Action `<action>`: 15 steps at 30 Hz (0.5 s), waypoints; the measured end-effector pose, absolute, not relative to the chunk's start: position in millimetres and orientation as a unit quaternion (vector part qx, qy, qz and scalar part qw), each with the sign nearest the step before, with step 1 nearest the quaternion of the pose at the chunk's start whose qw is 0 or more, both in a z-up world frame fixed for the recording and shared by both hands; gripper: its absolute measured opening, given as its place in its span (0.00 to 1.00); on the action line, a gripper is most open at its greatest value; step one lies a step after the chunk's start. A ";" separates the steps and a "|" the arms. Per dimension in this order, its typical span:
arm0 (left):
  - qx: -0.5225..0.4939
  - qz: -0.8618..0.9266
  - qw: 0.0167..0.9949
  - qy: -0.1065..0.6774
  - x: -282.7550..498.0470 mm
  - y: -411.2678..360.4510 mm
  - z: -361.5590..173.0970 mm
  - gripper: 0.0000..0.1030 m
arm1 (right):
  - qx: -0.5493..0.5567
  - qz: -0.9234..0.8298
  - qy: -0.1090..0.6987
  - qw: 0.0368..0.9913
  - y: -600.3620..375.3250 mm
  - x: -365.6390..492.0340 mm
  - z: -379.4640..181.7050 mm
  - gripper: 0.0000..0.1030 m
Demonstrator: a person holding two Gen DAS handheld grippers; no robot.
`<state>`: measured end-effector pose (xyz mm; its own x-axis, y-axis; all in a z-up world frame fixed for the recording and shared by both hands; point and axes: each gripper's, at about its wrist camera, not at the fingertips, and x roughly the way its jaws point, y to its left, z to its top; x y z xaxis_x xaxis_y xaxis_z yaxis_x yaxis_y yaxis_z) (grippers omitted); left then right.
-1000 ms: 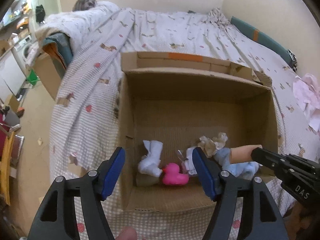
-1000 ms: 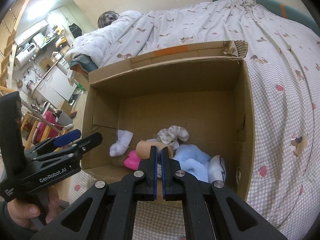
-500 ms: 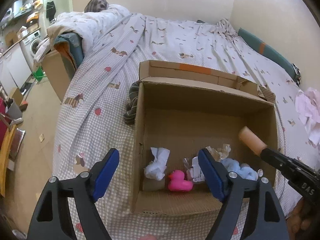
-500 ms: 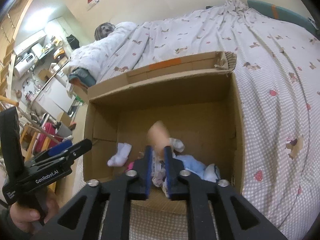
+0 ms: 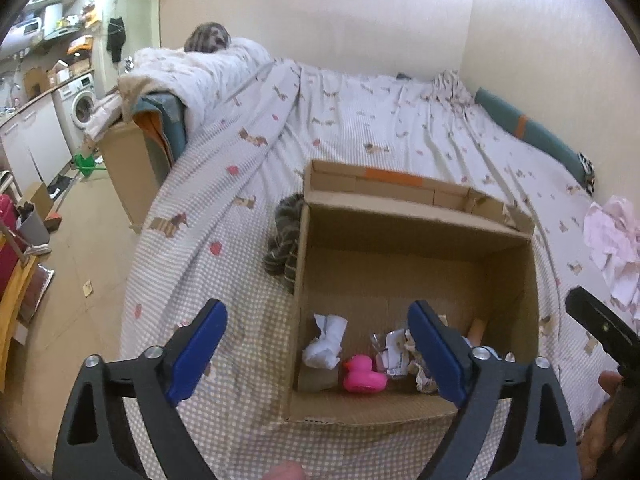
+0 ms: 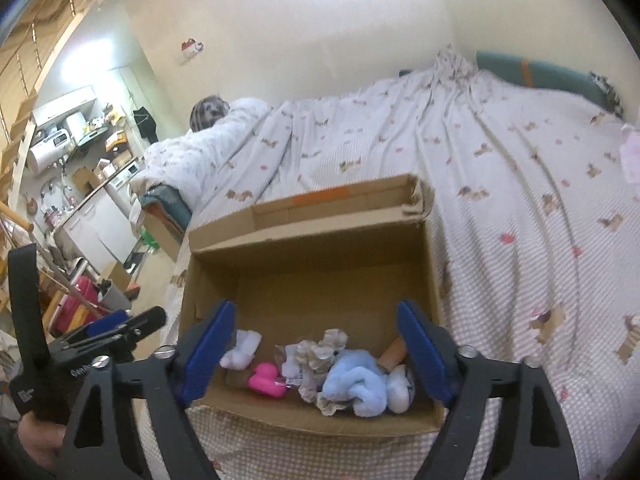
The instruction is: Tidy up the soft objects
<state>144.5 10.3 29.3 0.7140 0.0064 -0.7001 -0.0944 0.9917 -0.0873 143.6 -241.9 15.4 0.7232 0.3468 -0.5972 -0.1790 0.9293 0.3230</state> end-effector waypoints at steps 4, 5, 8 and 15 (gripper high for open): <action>-0.050 0.025 0.931 0.360 130.8 11.8 39.2 0.96 | 0.112 0.136 0.327 0.928 -244.0 131.2 24.7 0.98; -0.048 0.024 0.933 0.357 126.6 11.7 41.1 0.98 | 0.107 0.135 0.321 0.931 -243.9 127.3 27.7 0.98; -0.054 0.014 0.935 0.349 110.1 12.8 46.7 0.99 | 0.096 0.137 0.305 0.938 -242.4 112.8 33.6 0.99; -0.038 0.001 0.941 0.336 81.8 5.6 56.2 0.99 | 0.095 0.139 0.315 0.934 -242.3 85.8 29.0 1.00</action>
